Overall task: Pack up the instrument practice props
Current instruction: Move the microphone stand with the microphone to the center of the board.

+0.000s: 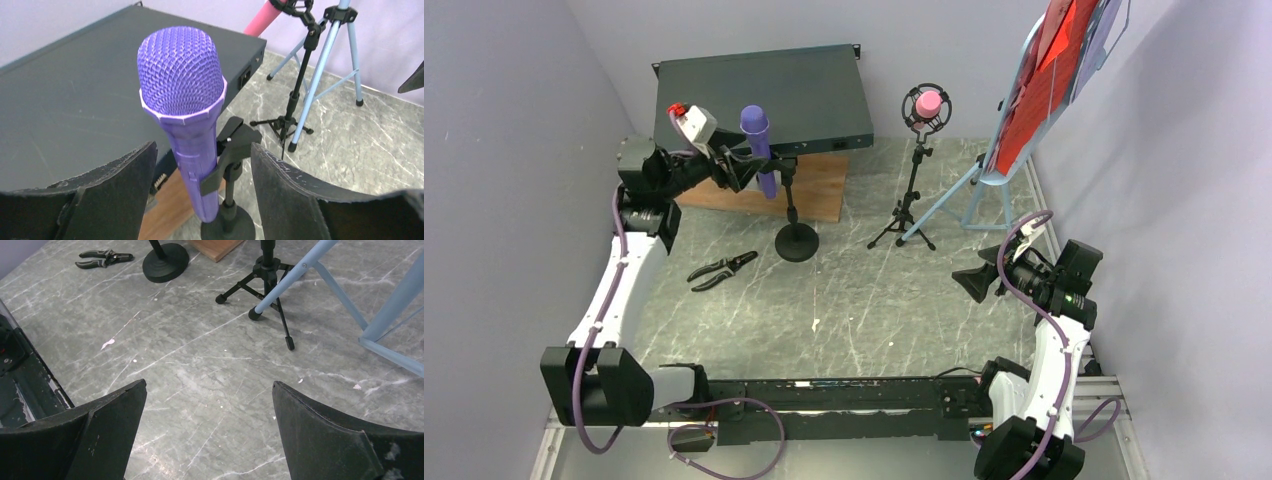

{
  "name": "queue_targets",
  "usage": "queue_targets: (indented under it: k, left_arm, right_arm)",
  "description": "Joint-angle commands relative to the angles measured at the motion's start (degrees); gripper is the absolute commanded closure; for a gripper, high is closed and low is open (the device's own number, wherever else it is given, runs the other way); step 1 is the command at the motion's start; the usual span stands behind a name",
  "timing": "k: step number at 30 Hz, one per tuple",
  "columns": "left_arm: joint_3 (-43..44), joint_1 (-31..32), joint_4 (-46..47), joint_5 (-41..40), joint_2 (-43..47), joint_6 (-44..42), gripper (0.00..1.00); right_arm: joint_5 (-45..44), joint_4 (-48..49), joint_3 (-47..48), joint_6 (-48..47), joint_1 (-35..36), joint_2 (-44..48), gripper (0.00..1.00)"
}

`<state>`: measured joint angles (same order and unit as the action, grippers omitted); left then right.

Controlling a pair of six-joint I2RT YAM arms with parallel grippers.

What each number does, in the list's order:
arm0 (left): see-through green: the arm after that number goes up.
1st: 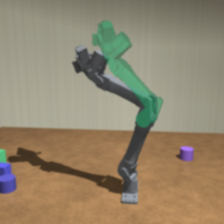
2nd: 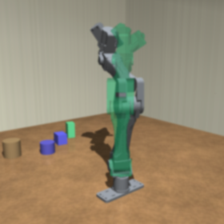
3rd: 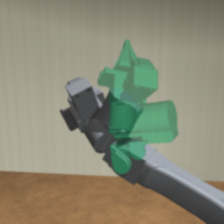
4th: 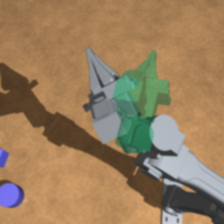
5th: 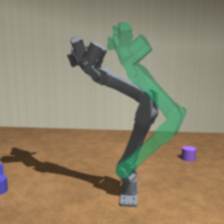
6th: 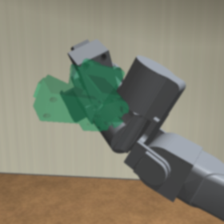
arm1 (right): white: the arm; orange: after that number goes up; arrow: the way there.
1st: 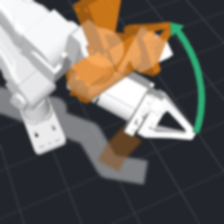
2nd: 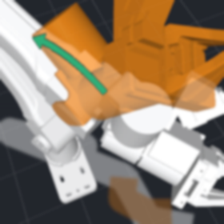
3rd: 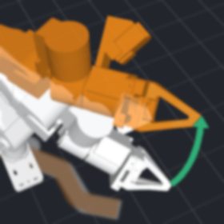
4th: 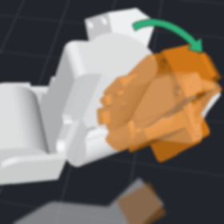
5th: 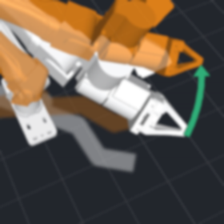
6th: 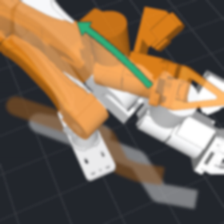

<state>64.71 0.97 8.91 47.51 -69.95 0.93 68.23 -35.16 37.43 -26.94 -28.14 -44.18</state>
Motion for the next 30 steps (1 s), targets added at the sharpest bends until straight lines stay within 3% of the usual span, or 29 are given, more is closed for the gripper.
queue_targets:
  k: [1, 6, 20, 22, 26, 30]
  left_arm:
    - [-1.57, -0.19, 14.52, 3.99, -1.94, 3.91, 0.27]
    - [-1.56, -0.18, 17.46, 4.96, -4.14, 5.57, 0.31]
    - [-5.0, 0.22, 33.4, 8.26, -8.83, 16.9, 0.6]
    - [-5.31, 0.67, 34.01, 7.78, -8.75, 17.05, 0.67]
    - [-5.38, 1.76, 34.47, 7.49, -8.43, 17.3, 1.0]
    - [-5.43, 3.38, 36.18, 6.81, -6.5, 20.22, 1.0]
  right_arm:
    - [1.17, 0.03, 2.03, -1.88, 0.43, 0.76, 0.0]
    - [1.19, -0.15, 2.08, -2.02, 0.6, 0.85, 0.0]
    - [0.75, -0.12, 2.04, -1.93, 0.72, 1.11, 0.0]
    - [0.64, -0.09, 2.07, -1.89, 0.78, 1.12, 0.0]
    - [0.59, -0.13, 2.15, -1.85, 0.87, 1.21, 0.0]
    - [0.55, -0.77, 2.37, -2.34, 0.98, 1.19, 0.0]
